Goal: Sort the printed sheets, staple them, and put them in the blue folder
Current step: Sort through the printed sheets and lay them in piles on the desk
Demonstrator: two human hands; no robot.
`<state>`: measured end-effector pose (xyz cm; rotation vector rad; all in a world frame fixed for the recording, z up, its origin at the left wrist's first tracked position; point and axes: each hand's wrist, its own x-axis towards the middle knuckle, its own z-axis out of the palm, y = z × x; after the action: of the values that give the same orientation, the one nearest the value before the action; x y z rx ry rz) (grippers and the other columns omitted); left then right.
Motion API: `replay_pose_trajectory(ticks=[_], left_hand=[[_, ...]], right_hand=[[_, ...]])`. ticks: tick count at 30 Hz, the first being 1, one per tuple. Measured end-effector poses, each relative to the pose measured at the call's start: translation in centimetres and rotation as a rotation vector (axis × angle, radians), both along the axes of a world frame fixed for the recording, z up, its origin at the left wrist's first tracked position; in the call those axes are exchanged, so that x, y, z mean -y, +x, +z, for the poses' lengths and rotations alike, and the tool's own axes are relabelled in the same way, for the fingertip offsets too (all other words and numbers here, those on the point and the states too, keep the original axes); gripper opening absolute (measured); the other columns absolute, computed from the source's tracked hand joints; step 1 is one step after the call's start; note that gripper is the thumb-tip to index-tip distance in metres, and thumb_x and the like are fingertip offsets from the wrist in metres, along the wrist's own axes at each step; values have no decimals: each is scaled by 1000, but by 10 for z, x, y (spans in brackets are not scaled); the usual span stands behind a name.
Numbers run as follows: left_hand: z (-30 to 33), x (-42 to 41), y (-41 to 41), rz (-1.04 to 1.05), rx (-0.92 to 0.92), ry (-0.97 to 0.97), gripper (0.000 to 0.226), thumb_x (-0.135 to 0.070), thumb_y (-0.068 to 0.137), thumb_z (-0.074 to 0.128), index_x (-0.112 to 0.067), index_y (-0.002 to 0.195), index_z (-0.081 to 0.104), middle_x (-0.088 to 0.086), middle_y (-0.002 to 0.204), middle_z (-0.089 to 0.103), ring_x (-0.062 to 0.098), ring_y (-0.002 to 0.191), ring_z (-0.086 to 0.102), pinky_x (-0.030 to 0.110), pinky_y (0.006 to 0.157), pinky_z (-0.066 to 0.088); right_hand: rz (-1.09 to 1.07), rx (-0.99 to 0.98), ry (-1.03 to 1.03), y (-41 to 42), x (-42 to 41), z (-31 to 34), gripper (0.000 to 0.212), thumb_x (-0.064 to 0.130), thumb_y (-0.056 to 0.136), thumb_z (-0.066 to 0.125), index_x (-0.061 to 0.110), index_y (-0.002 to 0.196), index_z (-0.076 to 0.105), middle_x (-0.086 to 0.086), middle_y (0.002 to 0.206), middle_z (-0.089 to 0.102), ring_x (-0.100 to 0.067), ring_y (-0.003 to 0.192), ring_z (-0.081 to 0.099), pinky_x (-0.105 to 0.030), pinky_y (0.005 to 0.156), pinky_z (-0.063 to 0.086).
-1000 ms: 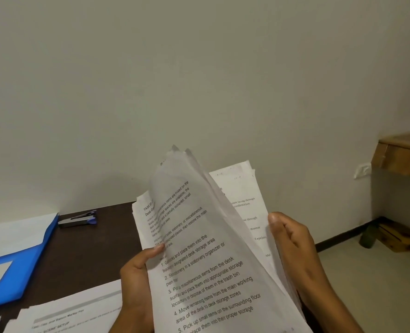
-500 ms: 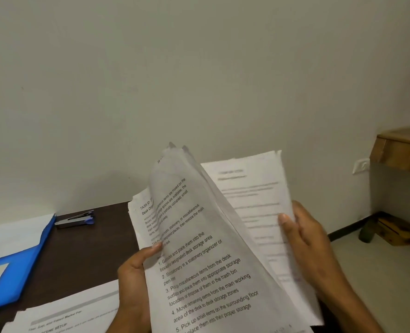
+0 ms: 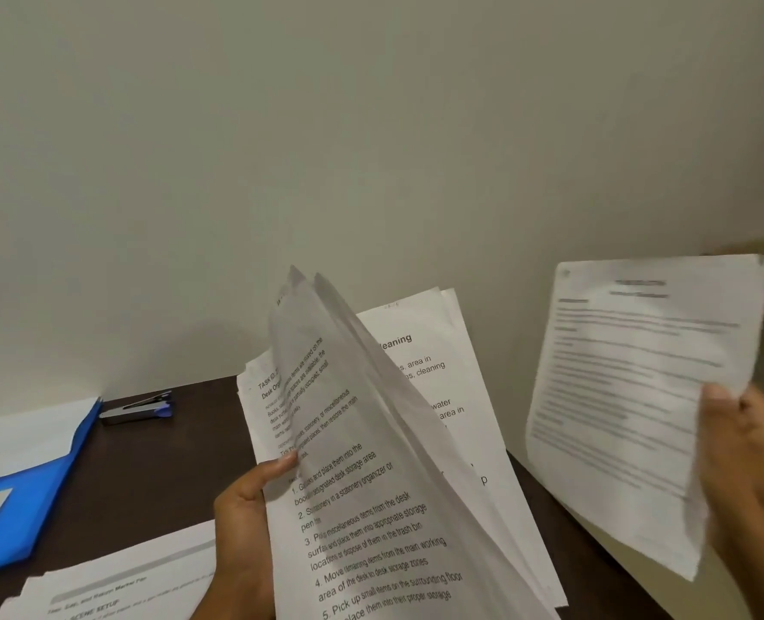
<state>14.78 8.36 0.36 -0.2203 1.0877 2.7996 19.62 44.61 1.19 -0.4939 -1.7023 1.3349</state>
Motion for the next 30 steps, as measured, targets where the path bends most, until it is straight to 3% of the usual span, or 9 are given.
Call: replay_pose_trajectory(ticks=[3, 6, 8, 12, 17, 21, 24, 28, 30], left_hand=[[3, 2, -6, 4, -31, -68, 35, -11, 80, 62, -5, 113, 71, 17, 81, 77, 33, 58, 75, 43, 49, 63], [5, -1, -8, 52, -10, -131, 20, -7, 93, 56, -4, 107, 70, 14, 72, 76, 29, 52, 73, 38, 42, 59], [5, -1, -9, 64, 0, -176, 18, -6, 91, 58, -2, 104, 70, 14, 70, 76, 29, 51, 73, 37, 42, 59], [-1, 4, -17, 49, 3, -185, 35, -13, 71, 67, -1, 103, 74, 18, 82, 78, 33, 60, 75, 43, 54, 65], [-4, 5, -22, 51, 2, -200, 15, -12, 70, 69, -9, 67, 84, 19, 84, 78, 33, 61, 76, 46, 77, 59], [-2, 5, -21, 43, 7, -195, 29, -7, 83, 66, -11, 59, 82, 17, 75, 78, 31, 56, 75, 46, 63, 65], [-1, 4, -21, 66, 7, -217, 35, -4, 86, 65, -11, 55, 80, 15, 70, 77, 29, 53, 74, 43, 60, 63], [1, 5, -19, 51, -16, -204, 25, -5, 76, 67, -9, 54, 79, 15, 68, 76, 29, 51, 73, 38, 47, 62], [0, 5, -20, 45, -2, -184, 31, -4, 84, 66, -8, 57, 81, 17, 72, 77, 30, 53, 74, 38, 48, 63]], right_hand=[[181, -6, -27, -2, 34, 22, 25, 30, 111, 49, 23, 105, 72, -3, 100, 80, -20, 90, 77, -41, 74, 65], [365, -5, -70, -8, 54, 26, 25, 26, 110, 48, 22, 115, 73, 2, 103, 81, -15, 88, 79, -25, 66, 63], [443, 20, -87, -8, 62, 28, 27, 26, 109, 48, 18, 116, 72, -2, 101, 82, -21, 86, 80, -26, 63, 63], [554, 43, -131, -10, 78, 34, 29, 26, 109, 47, 10, 116, 70, -11, 100, 81, -30, 86, 80, -34, 65, 65], [626, 53, -203, -8, 85, 43, 31, 29, 108, 47, 9, 118, 69, -15, 106, 80, -36, 91, 79, -40, 69, 66], [657, 38, -217, -8, 86, 45, 31, 30, 108, 48, 8, 117, 69, -18, 104, 80, -38, 88, 79, -40, 68, 66], [670, 35, -222, -10, 88, 44, 33, 30, 108, 49, 7, 117, 69, -19, 105, 79, -40, 90, 78, -42, 70, 66], [680, 48, -218, -12, 90, 41, 33, 31, 108, 49, 7, 118, 69, -19, 107, 79, -39, 90, 78, -41, 69, 65], [685, 84, -198, -13, 91, 38, 32, 32, 108, 48, 10, 118, 69, -16, 105, 80, -38, 89, 78, -40, 69, 65]])
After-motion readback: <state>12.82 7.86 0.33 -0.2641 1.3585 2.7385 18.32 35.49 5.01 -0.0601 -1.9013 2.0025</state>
